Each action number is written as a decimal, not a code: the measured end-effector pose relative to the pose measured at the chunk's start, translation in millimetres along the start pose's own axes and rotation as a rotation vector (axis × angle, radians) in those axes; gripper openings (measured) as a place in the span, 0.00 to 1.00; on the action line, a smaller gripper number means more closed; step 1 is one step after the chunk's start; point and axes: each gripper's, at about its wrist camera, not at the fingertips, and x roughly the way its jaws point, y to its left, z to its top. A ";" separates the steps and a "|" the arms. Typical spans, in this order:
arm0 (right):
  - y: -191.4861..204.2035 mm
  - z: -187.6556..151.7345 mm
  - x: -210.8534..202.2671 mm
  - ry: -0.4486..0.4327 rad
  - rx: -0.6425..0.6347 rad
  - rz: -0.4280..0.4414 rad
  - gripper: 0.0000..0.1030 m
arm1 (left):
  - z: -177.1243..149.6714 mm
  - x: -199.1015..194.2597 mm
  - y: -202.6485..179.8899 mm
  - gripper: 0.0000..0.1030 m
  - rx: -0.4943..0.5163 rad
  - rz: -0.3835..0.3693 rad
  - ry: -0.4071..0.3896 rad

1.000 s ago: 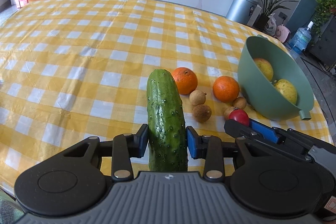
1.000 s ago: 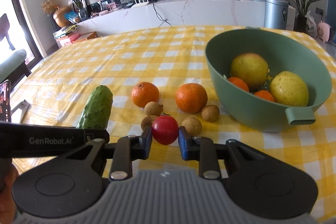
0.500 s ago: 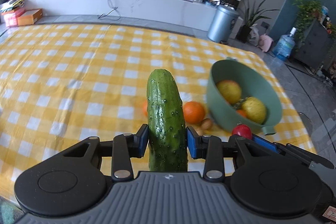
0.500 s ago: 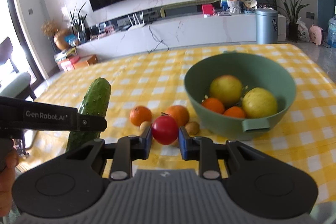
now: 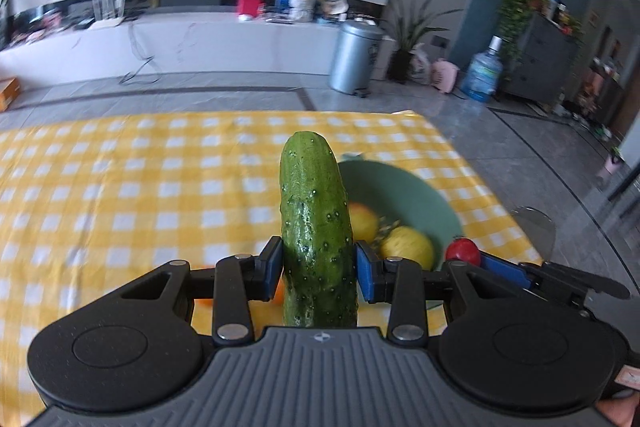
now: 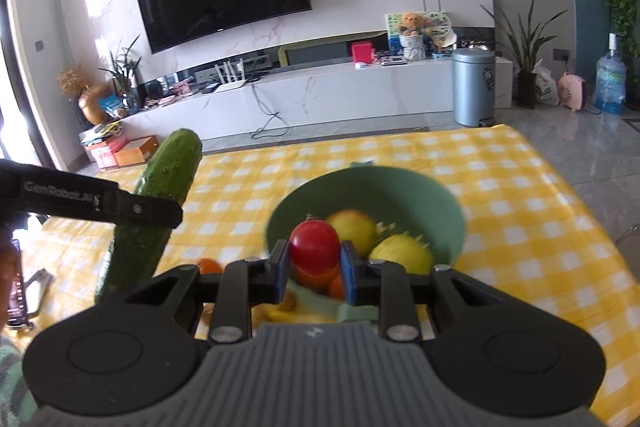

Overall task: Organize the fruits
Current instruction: 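Lift the cucumber with the left gripper while the right carries the tomato toward the colander, then lower the cucumber into the colander and open the left gripper while the right releases the tomato, then lift both grippers out of the colander and move them toward the small brown fruits, then grasp a small brown fruit with the left gripper while the right grasps another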

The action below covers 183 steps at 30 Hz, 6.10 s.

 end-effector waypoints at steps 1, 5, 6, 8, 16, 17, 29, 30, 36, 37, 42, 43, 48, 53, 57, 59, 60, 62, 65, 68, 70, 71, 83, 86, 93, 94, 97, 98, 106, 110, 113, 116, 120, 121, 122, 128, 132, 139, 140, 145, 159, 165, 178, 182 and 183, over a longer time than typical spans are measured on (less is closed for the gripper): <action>-4.6 3.1 1.7 0.003 0.001 -0.004 0.23 | 4.2 3.7 -3.6 0.41 0.013 -0.010 0.002; -20.1 12.8 12.8 0.031 0.020 -0.017 0.23 | 20.4 22.3 -19.1 0.41 0.080 -0.052 0.011; -23.3 14.7 16.4 0.041 0.022 -0.022 0.23 | 23.8 27.3 -23.7 0.41 0.097 -0.059 0.017; -30.8 17.1 22.4 0.062 0.034 -0.026 0.23 | 29.2 36.7 -33.9 0.41 0.131 -0.068 0.030; -44.4 21.7 50.8 0.154 0.040 -0.004 0.23 | 37.8 84.8 -57.8 0.41 0.261 -0.115 0.098; -45.7 21.7 54.3 0.163 0.039 0.000 0.22 | 37.1 91.7 -60.5 0.41 0.282 -0.111 0.108; -51.7 17.3 95.8 0.343 0.057 0.078 0.22 | 22.0 139.2 -56.6 0.41 0.411 -0.041 0.197; -51.7 16.8 97.7 0.355 0.056 0.077 0.22 | 22.0 141.3 -56.4 0.41 0.415 -0.036 0.197; -53.1 16.5 104.2 0.391 0.047 0.070 0.22 | 20.2 151.7 -60.8 0.41 0.466 -0.002 0.180; -53.4 16.2 105.1 0.394 0.048 0.068 0.22 | 19.4 153.1 -61.4 0.41 0.475 -0.001 0.178; -52.9 17.0 108.4 0.402 0.043 0.062 0.22 | 15.4 159.9 -61.5 0.41 0.486 0.009 0.187; -51.9 17.1 108.6 0.405 0.037 0.061 0.23 | 15.1 159.8 -61.0 0.41 0.485 0.010 0.181; -47.9 19.0 112.0 0.433 -0.005 0.053 0.23 | 16.1 159.9 -58.5 0.41 0.465 0.007 0.186; -42.7 18.1 113.7 0.445 -0.050 0.034 0.23 | 16.2 158.2 -58.3 0.44 0.472 0.012 0.188; -40.2 17.9 115.3 0.454 -0.074 0.023 0.23 | 13.3 153.2 -55.3 0.47 0.458 0.010 0.186; -38.1 17.6 116.2 0.460 -0.090 0.017 0.23 | 11.9 150.1 -53.4 0.48 0.453 0.007 0.189; -37.3 17.7 117.2 0.463 -0.097 0.015 0.23 | 11.2 148.3 -52.3 0.48 0.449 0.006 0.188; -35.0 16.9 118.3 0.467 -0.110 0.009 0.23 | 10.2 144.6 -50.8 0.50 0.441 0.006 0.185; -32.1 15.2 119.8 0.470 -0.125 0.003 0.23 | 10.0 136.7 -47.5 0.56 0.418 -0.008 0.169; -29.3 14.5 119.9 0.470 -0.139 -0.006 0.23 | 10.8 126.8 -44.7 0.57 0.400 -0.015 0.156; -28.5 14.4 119.4 0.470 -0.143 -0.008 0.24 | 11.5 119.0 -43.2 0.59 0.391 -0.016 0.142; -26.8 14.9 119.4 0.470 -0.143 -0.008 0.24 | 12.0 115.2 -42.1 0.60 0.385 -0.016 0.137; -14.4 17.9 87.4 0.336 -0.112 0.005 0.47 | 6.6 62.2 -11.8 0.63 0.256 0.055 0.075; -5.2 16.2 73.7 0.274 -0.092 0.009 0.52 | 1.5 47.7 -1.9 0.63 0.222 0.069 0.062; 18.7 1.9 41.5 0.140 -0.011 0.020 0.55 | -11.7 18.3 10.7 0.63 0.197 0.110 0.044; 22.1 -0.3 37.9 0.125 -0.001 0.021 0.55 | -14.3 15.7 11.3 0.63 0.199 0.111 0.043; 32.8 -8.3 27.5 0.079 0.017 0.024 0.56 | -22.8 10.2 15.0 0.63 0.189 0.096 0.051; 36.5 -10.5 24.6 0.065 0.016 0.023 0.57 | -25.3 9.2 16.3 0.63 0.185 0.089 0.055; 59.6 -35.5 22.7 0.027 -0.041 -0.015 0.62 | -44.9 12.9 34.6 0.63 0.157 0.113 0.073; 65.2 -43.9 30.8 0.050 -0.063 -0.012 0.63 | -53.1 17.4 45.4 0.63 0.140 0.110 0.087; 69.6 -50.8 38.9 0.081 -0.078 -0.018 0.63 | -56.8 20.0 52.2 0.63 0.124 0.090 0.084; 74.0 -54.9 47.8 0.108 -0.110 -0.036 0.60 | -61.0 22.9 60.9 0.61 0.085 0.040 0.087; 75.5 -58.1 58.2 0.143 -0.120 -0.038 0.52 | -66.9 31.3 69.9 0.57 0.054 0.008 0.103; 75.5 -59.5 60.8 0.153 -0.118 -0.040 0.51 | -68.9 33.9 70.9 0.56 0.051 0.008 0.110; 75.1 -59.7 63.5 0.161 -0.116 -0.040 0.49 | -70.8 36.4 72.6 0.54 0.048 0.009 0.117; 75.9 -59.9 77.4 0.199 -0.103 -0.022 0.44 | -78.5 49.1 84.1 0.50 0.018 -0.005 0.139; 78.7 -60.2 87.2 0.223 -0.107 -0.015 0.41 | -81.2 56.7 87.1 0.48 0.003 -0.010 0.130; 82.3 -61.3 105.2 0.267 -0.103 -0.014 0.40 | -82.2 74.7 86.8 0.47 -0.022 -0.014 0.137; 82.9 -61.7 108.0 0.274 -0.105 -0.014 0.39 | -82.2 76.9 87.6 0.46 -0.031 -0.017 0.139; 83.6 -62.7 116.0 0.288 -0.101 -0.014 0.38 | -82.6 84.4 93.5 0.45 -0.076 -0.028 0.132; 82.6 -64.3 126.1 0.312 -0.088 -0.015 0.29 | -84.2 89.2 87.2 0.41 -0.053 -0.057 0.127; 84.3 -64.7 128.5 0.319 -0.096 -0.019 0.23 | -86.0 89.2 86.2 0.25 -0.049 -0.078 0.125; 81.3 -64.7 127.2 0.309 -0.072 -0.060 0.23 | -84.4 86.9 79.1 0.42 -0.013 -0.034 0.091; 79.2 -64.6 128.2 0.311 -0.066 -0.057 0.23 | -84.2 92.9 78.4 0.42 -0.014 -0.037 0.095; 79.2 -64.8 128.7 0.313 -0.068 -0.057 0.23 | -84.5 93.7 77.6 0.42 -0.011 -0.038 0.095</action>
